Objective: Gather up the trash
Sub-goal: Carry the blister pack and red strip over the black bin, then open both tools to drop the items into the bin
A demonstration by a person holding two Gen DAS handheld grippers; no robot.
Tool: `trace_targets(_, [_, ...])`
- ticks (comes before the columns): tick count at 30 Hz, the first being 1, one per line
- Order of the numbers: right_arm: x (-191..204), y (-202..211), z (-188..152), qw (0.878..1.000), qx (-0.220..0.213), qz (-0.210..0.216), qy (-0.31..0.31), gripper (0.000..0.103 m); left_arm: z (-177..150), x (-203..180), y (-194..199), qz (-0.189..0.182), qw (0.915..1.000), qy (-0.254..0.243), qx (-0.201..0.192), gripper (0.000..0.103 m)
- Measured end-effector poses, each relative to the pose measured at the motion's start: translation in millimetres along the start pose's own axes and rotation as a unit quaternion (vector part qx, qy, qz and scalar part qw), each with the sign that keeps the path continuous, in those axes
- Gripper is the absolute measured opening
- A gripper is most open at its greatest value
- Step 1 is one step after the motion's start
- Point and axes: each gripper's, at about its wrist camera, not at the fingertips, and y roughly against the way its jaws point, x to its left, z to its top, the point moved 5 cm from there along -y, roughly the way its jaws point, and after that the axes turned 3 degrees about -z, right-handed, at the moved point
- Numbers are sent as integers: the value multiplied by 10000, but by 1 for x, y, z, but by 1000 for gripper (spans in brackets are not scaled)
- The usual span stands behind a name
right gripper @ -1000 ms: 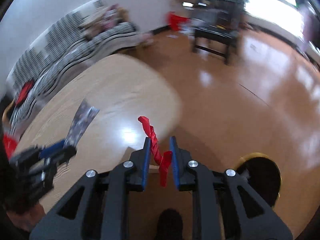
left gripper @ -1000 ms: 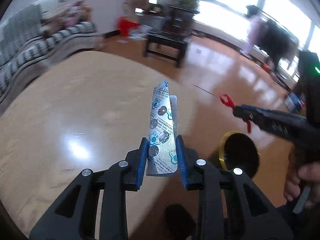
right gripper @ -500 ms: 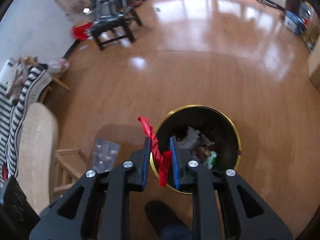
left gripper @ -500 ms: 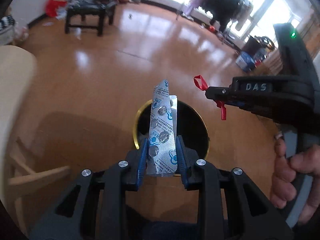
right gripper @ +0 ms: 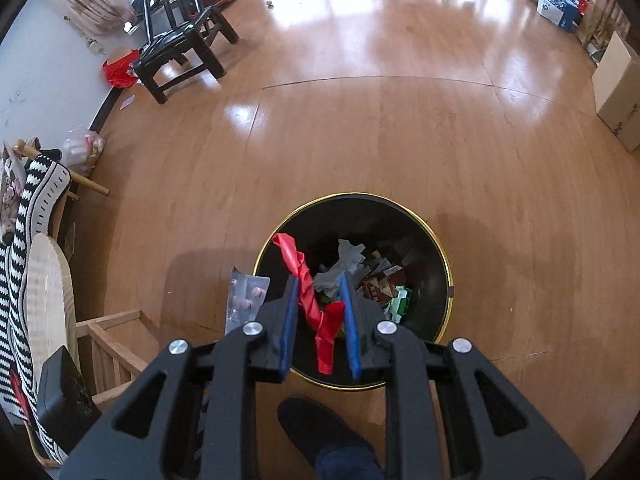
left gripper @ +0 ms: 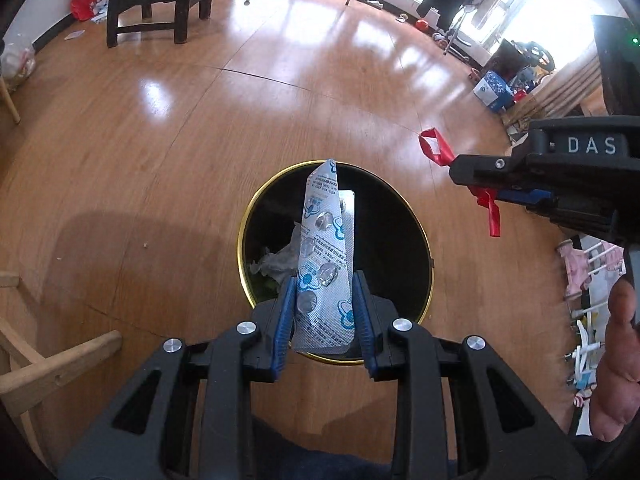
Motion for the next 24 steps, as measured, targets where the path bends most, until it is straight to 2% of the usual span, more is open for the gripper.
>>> trace_targets(5, [2, -1, -1, 10000, -13, -8, -9, 23, 0, -12, -5, -29, 9999, -133, -4, 28])
trace_targets(6, [2, 0, 0, 10000, -25, -10, -12, 28, 0, -14, -4, -30, 9998, -177, -10, 29])
trace_targets(8, [1, 0, 0, 9999, -46, -98, -52, 52, 0, -19, -5, -24, 9997, -262, -11, 28])
trace_targets(9, [0, 0, 0, 9999, -73, -121, -87, 67, -1, -21, -6, -46, 9995, -301, 7, 29])
trace_targets(10, [-1, 2, 1, 9998, -117, -117, -129, 70, -1, -21, -6, -71, 9995, -321, 31, 40])
trace_targets(11, [-3, 3, 2, 9997, -136, -134, -156, 70, -1, -22, -7, -90, 9994, -324, 36, 47])
trace_targets(12, [-4, 3, 2, 9996, -153, -150, -190, 70, -1, -22, -6, -82, 9994, -324, 17, 58])
trace_targets(13, [-5, 3, 2, 9996, -147, -139, -211, 70, -1, -22, -5, -76, 9994, -350, -12, 61])
trace_targets(17, [-3, 4, 2, 9995, -172, -117, -237, 71, -1, -18, 3, -21, 9993, -366, -57, 62])
trace_targets(19, [1, 7, 3, 9995, -223, -89, -210, 75, -2, -14, 9, 43, 9994, -341, -88, 64])
trace_targets(24, [32, 25, 1, 9984, -540, 85, 112, 78, -1, 7, 49, 389, 9984, -203, -351, 71])
